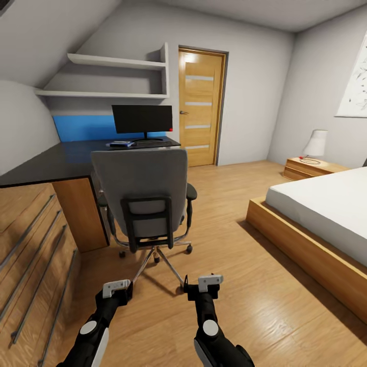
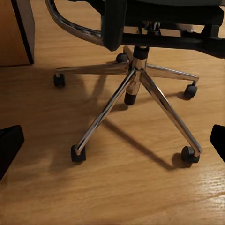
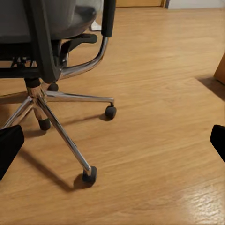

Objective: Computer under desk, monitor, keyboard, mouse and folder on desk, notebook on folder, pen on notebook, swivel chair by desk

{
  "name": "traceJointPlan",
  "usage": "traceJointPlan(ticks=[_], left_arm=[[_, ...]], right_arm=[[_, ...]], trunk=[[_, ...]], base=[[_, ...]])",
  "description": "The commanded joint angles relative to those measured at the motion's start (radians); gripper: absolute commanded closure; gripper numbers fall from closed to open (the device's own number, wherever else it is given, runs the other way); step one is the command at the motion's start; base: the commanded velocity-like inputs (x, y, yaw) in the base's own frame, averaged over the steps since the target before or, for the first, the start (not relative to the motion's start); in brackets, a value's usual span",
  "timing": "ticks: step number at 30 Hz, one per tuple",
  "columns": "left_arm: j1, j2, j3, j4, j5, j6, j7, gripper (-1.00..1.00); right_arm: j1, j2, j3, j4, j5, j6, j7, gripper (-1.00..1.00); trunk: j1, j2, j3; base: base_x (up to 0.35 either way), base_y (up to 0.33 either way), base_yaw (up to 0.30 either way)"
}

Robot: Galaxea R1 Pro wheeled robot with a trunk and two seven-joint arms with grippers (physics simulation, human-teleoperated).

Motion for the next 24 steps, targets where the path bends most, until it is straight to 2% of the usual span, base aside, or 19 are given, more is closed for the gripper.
traceJointPlan(ticks=[1, 5, 12, 18, 21, 24], left_arm=[[0.0, -0.002, 0.005, 0.0, -0.009, 0.001, -0.006, -1.0], [0.0, -0.005, 0.003, 0.001, -0.009, 0.003, -0.005, -1.0], [0.0, -0.009, 0.002, 0.001, -0.009, 0.003, -0.001, -1.0], [-0.001, -0.01, 0.002, 0.0, -0.009, 0.004, 0.002, -1.0], [-0.001, -0.01, 0.003, 0.001, -0.009, 0.005, 0.005, -1.0], [-0.001, -0.011, 0.003, 0.001, -0.009, 0.007, 0.013, -1.0]], right_arm=[[-0.001, 0.0, 0.003, 0.001, -0.009, -0.008, -0.004, -1.0], [-0.002, 0.0, 0.002, -0.006, -0.006, -0.008, -0.004, -1.0], [-0.018, 0.0, 0.002, -0.061, -0.005, 0.005, -0.005, -1.0], [-0.027, 0.0, 0.004, -0.113, 0.0, 0.054, -0.003, -1.0], [-0.029, 0.0, 0.008, -0.125, 0.016, 0.065, -0.004, -1.0], [-0.03, 0.0, 0.017, -0.133, 0.057, 0.074, -0.006, -1.0]], trunk=[[0.0, 0.0, -0.001], [0.0, 0.0, -0.001], [0.027, -0.049, -0.023], [0.05, -0.091, -0.042], [0.061, -0.112, -0.051], [0.073, -0.133, -0.06]], base=[[-0.017, 0.031, 0.0], [-0.01, 0.017, 0.0], [-0.002, 0.004, 0.0], [0.0, 0.0, 0.0], [0.0, 0.0, 0.0], [0.0, 0.0, 0.0]])
